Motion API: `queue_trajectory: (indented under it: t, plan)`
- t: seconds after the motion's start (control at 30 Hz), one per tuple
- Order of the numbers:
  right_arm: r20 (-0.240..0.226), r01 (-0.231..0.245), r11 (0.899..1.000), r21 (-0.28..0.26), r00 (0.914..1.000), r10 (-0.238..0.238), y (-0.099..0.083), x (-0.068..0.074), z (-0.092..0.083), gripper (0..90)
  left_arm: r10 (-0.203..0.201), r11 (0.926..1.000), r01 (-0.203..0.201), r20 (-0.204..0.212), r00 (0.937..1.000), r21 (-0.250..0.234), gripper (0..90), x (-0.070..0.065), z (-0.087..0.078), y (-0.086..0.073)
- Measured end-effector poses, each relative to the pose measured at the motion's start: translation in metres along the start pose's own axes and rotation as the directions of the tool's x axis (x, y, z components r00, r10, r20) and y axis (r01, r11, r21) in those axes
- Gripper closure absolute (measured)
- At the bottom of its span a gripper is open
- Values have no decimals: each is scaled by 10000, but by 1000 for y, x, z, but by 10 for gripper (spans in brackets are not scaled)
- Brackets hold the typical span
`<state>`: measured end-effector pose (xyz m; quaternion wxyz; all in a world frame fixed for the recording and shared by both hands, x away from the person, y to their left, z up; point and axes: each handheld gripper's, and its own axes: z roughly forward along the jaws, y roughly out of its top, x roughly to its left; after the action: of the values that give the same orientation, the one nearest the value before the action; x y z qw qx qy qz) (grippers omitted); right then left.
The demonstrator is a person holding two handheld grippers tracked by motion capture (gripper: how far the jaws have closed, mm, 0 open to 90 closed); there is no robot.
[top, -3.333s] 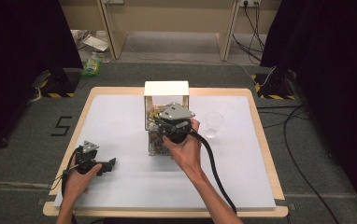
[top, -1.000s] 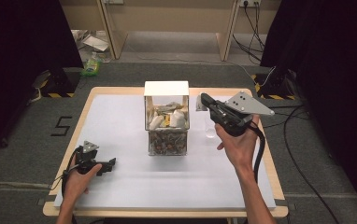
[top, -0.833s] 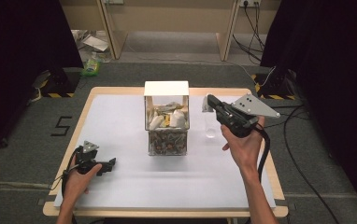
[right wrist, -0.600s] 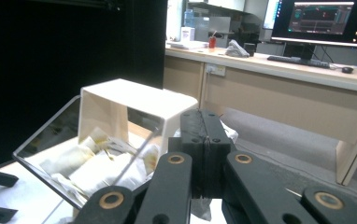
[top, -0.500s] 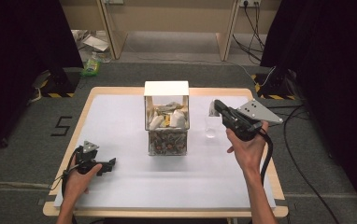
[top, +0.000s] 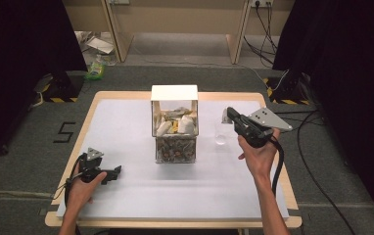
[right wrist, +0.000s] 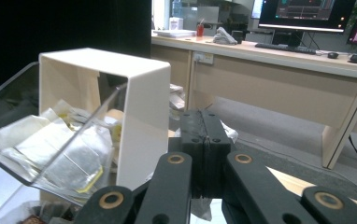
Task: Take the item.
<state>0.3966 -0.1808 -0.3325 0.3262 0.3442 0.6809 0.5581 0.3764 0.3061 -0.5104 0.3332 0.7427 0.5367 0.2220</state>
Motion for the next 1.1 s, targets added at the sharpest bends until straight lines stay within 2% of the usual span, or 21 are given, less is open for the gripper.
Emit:
queue_trajectory:
  t: [0.33, 0.7, 1.1]
  plan:
    - [157, -164, 9995, 266, 9997, 160, -16, -17, 19, 900, 46, 10000, -46, 4, 10000, 48, 0, 0, 0, 0]
    - [216, -218, 9985, 493, 9996, 208, -28, -22, 32, 900, 53, 10000, -53, -3, 10000, 51, 0, 0, 0, 0]
    - [420, -367, 9949, 941, 9986, 328, -55, -32, 51, 900, 50, 10000, -50, 1, 10000, 49, 0, 0, 0, 0]
